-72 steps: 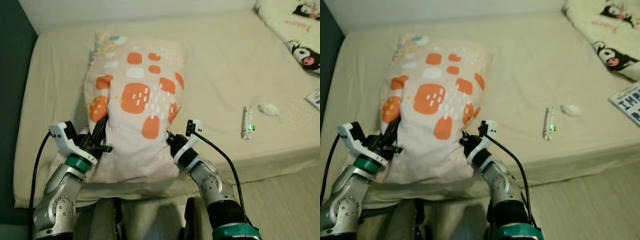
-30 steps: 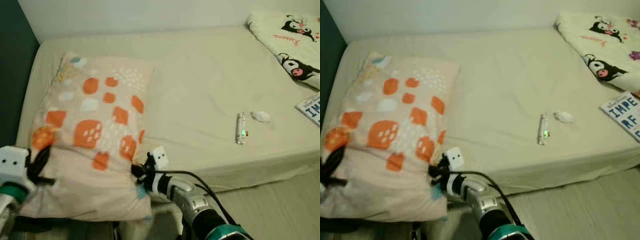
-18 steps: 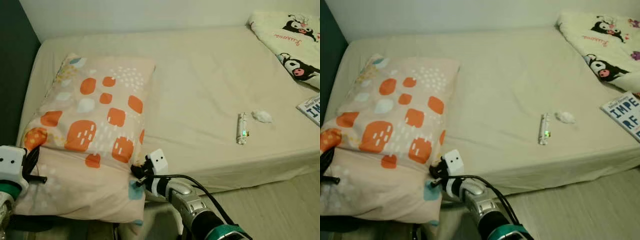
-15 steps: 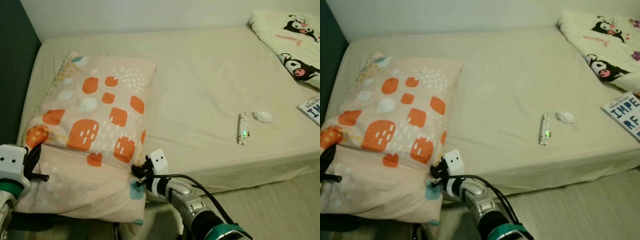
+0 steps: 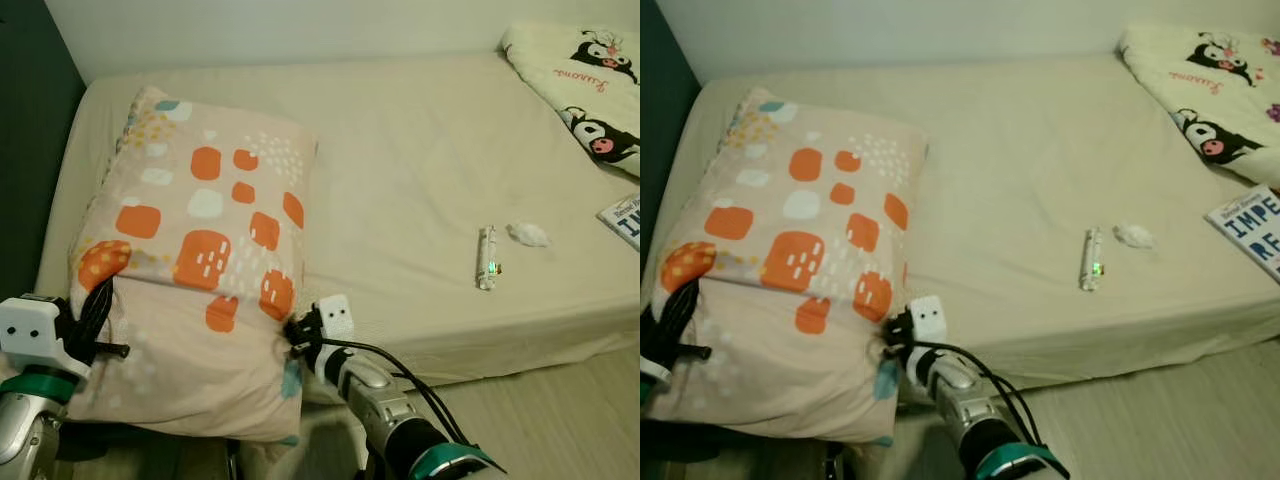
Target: Clean up the room
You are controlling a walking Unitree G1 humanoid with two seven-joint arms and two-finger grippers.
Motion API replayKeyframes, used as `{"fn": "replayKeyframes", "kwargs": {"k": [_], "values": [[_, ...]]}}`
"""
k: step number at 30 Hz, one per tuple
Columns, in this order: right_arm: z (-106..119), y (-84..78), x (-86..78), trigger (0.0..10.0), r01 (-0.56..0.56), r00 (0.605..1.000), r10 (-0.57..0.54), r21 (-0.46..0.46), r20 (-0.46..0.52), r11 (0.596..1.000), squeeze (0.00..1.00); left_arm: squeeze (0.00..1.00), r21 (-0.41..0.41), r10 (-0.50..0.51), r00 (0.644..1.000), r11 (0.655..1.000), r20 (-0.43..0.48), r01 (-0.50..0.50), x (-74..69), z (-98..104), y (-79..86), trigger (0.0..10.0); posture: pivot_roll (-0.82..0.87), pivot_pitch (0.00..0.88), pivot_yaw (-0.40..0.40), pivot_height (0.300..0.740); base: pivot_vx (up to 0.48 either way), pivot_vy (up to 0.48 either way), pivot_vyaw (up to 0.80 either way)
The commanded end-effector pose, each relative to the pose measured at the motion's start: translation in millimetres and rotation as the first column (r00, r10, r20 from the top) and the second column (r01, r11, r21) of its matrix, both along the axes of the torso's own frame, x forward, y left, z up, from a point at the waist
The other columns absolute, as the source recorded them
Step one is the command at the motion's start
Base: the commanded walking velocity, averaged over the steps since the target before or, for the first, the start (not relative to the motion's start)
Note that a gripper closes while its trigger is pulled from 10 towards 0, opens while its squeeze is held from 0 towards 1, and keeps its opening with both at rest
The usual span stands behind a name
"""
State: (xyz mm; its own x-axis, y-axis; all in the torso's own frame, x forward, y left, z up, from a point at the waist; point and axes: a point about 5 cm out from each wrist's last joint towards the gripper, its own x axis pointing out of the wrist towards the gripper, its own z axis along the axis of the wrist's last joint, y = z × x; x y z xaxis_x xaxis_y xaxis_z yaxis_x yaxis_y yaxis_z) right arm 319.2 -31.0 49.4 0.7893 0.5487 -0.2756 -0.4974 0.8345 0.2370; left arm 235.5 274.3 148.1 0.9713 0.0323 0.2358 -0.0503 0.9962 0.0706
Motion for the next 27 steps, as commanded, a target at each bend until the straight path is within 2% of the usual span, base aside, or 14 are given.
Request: {"fn": "replayKeyframes", "kwargs": {"k": [1, 2, 5, 6, 10, 12, 13, 16, 18, 19, 20, 21, 24, 27], "values": [[49.3, 127.5, -37.2, 10.0, -0.219, 0.975, 0.219, 0.263, 0.029, 0.940, 1.00, 1.00, 0.006, 0.028, 0.999, 1.000, 0.024, -0.028, -3.9, 5.5, 7.1, 8.8, 0.17, 0.161, 0.045, 0.595, 0.000, 0.000, 0.00], [51.2, 127.9, -36.3, 10.0, -0.216, 0.976, 0.215, 0.274, 0.034, 0.937, 1.00, 1.00, 0.004, 0.031, 0.999, 1.000, 0.024, -0.031, -4.3, 6.0, 9.2, 10.0, 0.17, 0.161, 0.048, 0.595, 0.000, 0.000, 0.00], [55.0, 127.9, -34.7, 10.0, -0.211, 0.977, 0.207, 0.298, 0.045, 0.931, 1.00, 1.00, 0.004, 0.045, 0.998, 0.999, 0.032, -0.045, -5.8, 9.5, 16.2, 10.0, 0.18, 0.161, 0.052, 0.595, 0.000, 0.000, 0.00], [56.3, 124.4, -32.4, 10.0, -0.197, 0.980, 0.190, 0.322, 0.054, 0.926, 1.00, 1.00, 0.003, 0.078, 0.995, 0.997, 0.061, -0.079, -8.8, 17.9, 26.2, 10.0, 0.19, 0.161, 0.054, 0.595, 0.000, 0.000, 0.00], [56.0, 121.6, -31.1, 10.0, -0.185, 0.983, 0.177, 0.336, 0.055, 0.924, 1.00, 1.00, -0.003, 0.098, 0.992, 0.995, 0.084, -0.098, -10.9, 23.6, 31.9, 10.0, 0.19, 0.161, 0.055, 0.595, 0.000, 0.000, 0.00], [42.7, 98.8, -29.8, 10.0, -0.136, 0.991, 0.125, 0.384, 0.052, 0.913, 1.00, 1.00, -0.002, 0.115, 0.980, 0.993, 0.163, -0.116, -26.4, 49.7, 47.8, 10.0, 0.19, 0.160, 0.067, 0.595, 0.000, 0.000, 0.00], [42.7, 98.8, -29.8, 10.0, -0.136, 0.991, 0.125, 0.384, 0.052, 0.913, 1.00, 1.00, -0.002, 0.115, 0.980, 0.993, 0.163, -0.116, -26.4, 49.7, 47.8, 10.0, 0.19, 0.160, 0.067, 0.595, 0.000, 0.000, 0.00], [31.0, 79.6, -30.1, 10.0, -0.094, 0.996, 0.081, 0.393, 0.049, 0.915, 1.00, 1.00, 0.014, 0.123, 0.975, 0.992, 0.183, -0.127, -35.4, 61.4, 55.3, 10.0, 0.20, 0.160, 0.071, 0.595, 0.000, 0.000, 0.00], [21.1, 59.4, -29.3, 10.0, -0.032, 0.999, 0.018, 0.390, 0.041, 0.920, 1.00, 1.00, 0.025, 0.139, 0.969, 0.989, 0.205, -0.148, -39.6, 70.9, 62.2, 10.0, 0.21, 0.159, 0.075, 0.595, 0.000, 0.000, 0.00], [21.1, 59.4, -29.3, 10.0, -0.032, 0.999, 0.018, 0.390, 0.041, 0.920, 1.00, 1.00, 0.025, 0.139, 0.969, 0.989, 0.205, -0.148, -39.6, 70.9, 62.2, 10.0, 0.21, 0.159, 0.075, 0.595, 0.000, 0.000, 0.00], [14.6, 39.8, -27.2, 10.0, 0.033, 0.998, -0.050, 0.386, 0.035, 0.922, 1.00, 1.00, 0.030, 0.145, 0.963, 0.987, 0.228, -0.156, -38.3, 78.7, 64.6, 10.0, 0.21, 0.157, 0.073, 0.595, 0.000, 0.000, 0.00], [14.6, 39.8, -27.2, 10.0, 0.033, 0.998, -0.050, 0.386, 0.035, 0.922, 1.00, 1.00, 0.030, 0.145, 0.963, 0.987, 0.228, -0.156, -38.3, 78.7, 64.6, 10.0, 0.21, 0.157, 0.073, 0.595, 0.000, 0.000, 0.00], [7.8, 13.2, -23.0, 10.0, 0.129, 0.988, -0.150, 0.359, 0.031, 0.924, 1.00, 1.00, 0.025, 0.131, 0.961, 0.990, 0.244, -0.142, -28.4, 84.1, 59.6, 10.0, 0.21, 0.155, 0.077, 0.595, 0.000, 0.000, 0.00], [7.8, 13.2, -23.0, 10.0, 0.129, 0.988, -0.150, 0.359, 0.031, 0.924, 1.00, 1.00, 0.025, 0.131, 0.961, 0.990, 0.244, -0.142, -28.4, 84.1, 59.6, 10.0, 0.21, 0.155, 0.077, 0.595, 0.000, 0.000, 0.00]]}}
